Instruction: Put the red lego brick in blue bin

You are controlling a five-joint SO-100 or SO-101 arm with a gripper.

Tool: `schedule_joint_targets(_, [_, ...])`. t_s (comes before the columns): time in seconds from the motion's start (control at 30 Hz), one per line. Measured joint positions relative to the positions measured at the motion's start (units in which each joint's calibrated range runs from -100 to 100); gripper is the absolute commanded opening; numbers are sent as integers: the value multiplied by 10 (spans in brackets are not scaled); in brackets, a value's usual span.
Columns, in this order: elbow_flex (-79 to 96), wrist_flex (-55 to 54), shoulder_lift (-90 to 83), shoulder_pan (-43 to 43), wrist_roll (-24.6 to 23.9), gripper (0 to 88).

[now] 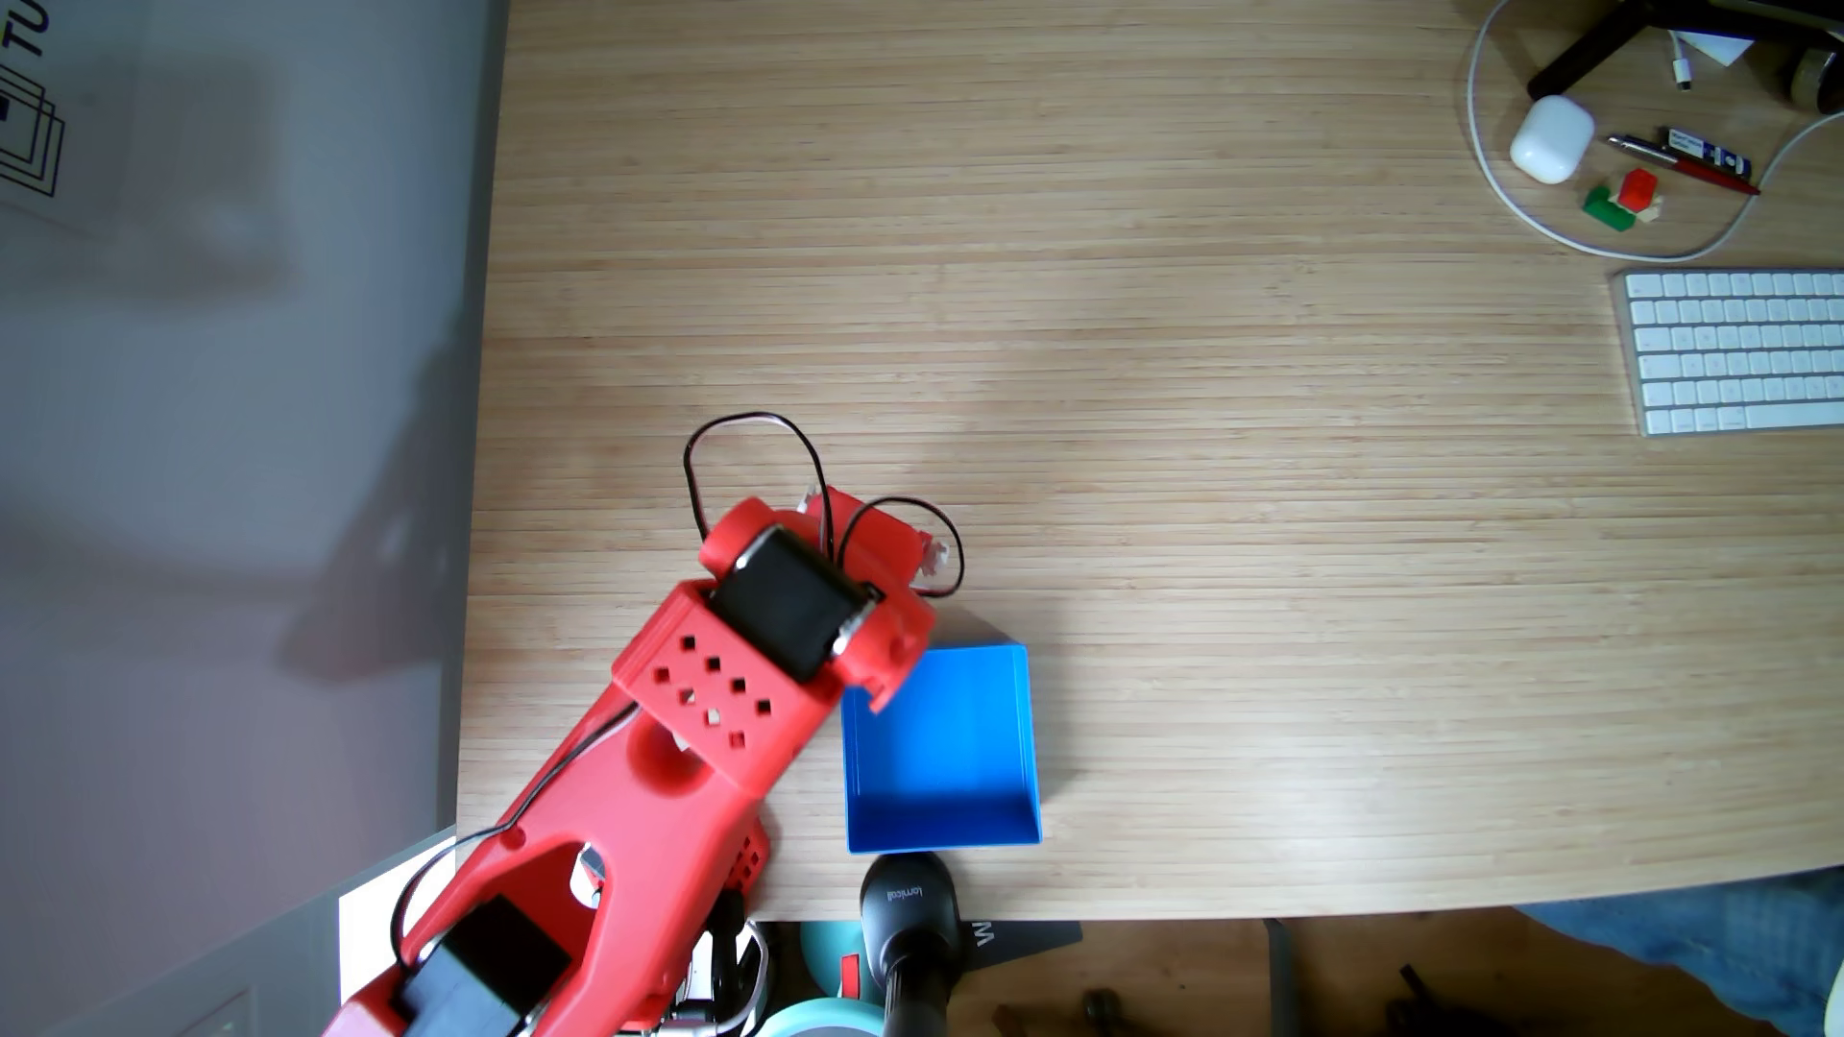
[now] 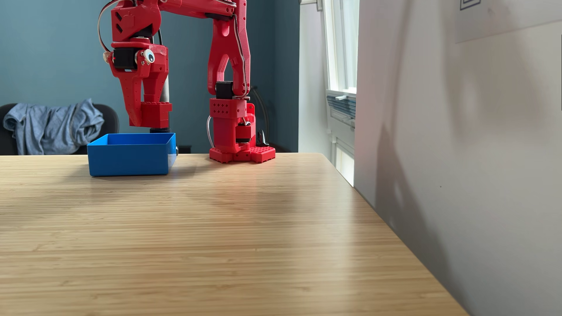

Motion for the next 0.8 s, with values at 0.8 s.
schedule_joint_targets(0.8, [110, -28, -34, 255, 180, 1])
